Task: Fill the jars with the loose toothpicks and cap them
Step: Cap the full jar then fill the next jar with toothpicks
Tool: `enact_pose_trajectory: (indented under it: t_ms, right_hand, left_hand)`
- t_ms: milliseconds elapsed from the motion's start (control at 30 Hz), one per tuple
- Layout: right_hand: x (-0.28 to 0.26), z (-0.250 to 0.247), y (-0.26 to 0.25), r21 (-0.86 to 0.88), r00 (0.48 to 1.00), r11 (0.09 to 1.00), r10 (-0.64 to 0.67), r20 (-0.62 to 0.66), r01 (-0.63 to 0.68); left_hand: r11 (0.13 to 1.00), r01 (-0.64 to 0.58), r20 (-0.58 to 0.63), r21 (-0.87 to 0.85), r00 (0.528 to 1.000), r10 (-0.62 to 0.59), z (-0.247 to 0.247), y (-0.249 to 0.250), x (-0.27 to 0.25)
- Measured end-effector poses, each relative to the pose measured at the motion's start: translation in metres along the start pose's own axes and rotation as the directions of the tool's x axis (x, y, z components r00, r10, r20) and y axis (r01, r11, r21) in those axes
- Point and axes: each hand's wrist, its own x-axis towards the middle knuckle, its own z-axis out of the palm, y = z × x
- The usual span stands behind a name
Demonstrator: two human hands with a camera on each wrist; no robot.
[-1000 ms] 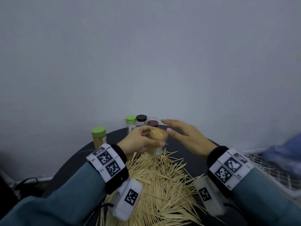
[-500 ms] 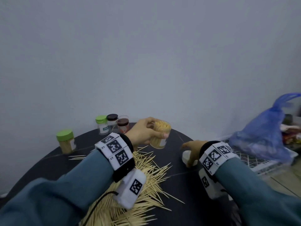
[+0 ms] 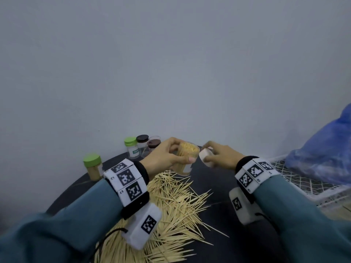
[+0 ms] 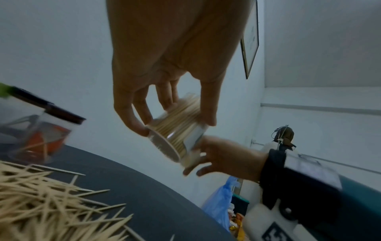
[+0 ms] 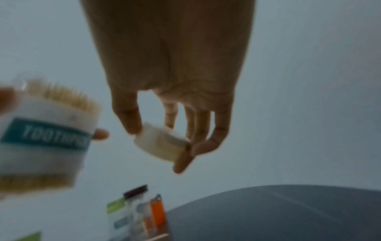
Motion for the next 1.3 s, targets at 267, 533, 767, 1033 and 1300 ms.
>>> enact_pose_trajectory:
  t_ms: [267,533,767,1033,1300]
  right_hand:
    - [0.007,0.023,-0.059,0.47,0.962,0.844,-0.269,-0.045,0.258]
    - [0.011,0.056,-0.078,0.459,0.911,0.809,-0.413,-0.002,0.368]
    - [0.018,0.064,-0.074,0.385,0.896,0.83,-0.443,0.016,0.403]
    - [0.021,0.068,-0.074,0.235,0.903,0.881,-0.428,0.027,0.41]
    - [0.021,0.071,-0.074,0.25,0.92,0.888,-0.392,-0.032,0.387]
  left_hand:
    - [0.998,-0.044,-0.156,0.044,0.986,0.051,-0.032,-0.026,-0.019]
    - [0.999,-0.029,-0.207,0.044,0.978,0.037,-0.05,-0.038,-0.028]
    - [0.997,-0.02,-0.202,0.069,0.979,0.034,-0.055,-0.042,-0.027]
    - [0.983,-0.003,-0.196,0.181,0.98,0.039,-0.053,-0.035,-0.015]
    - [0.947,-0.045,-0.28,0.319,0.95,0.139,-0.044,-0.036,-0.007]
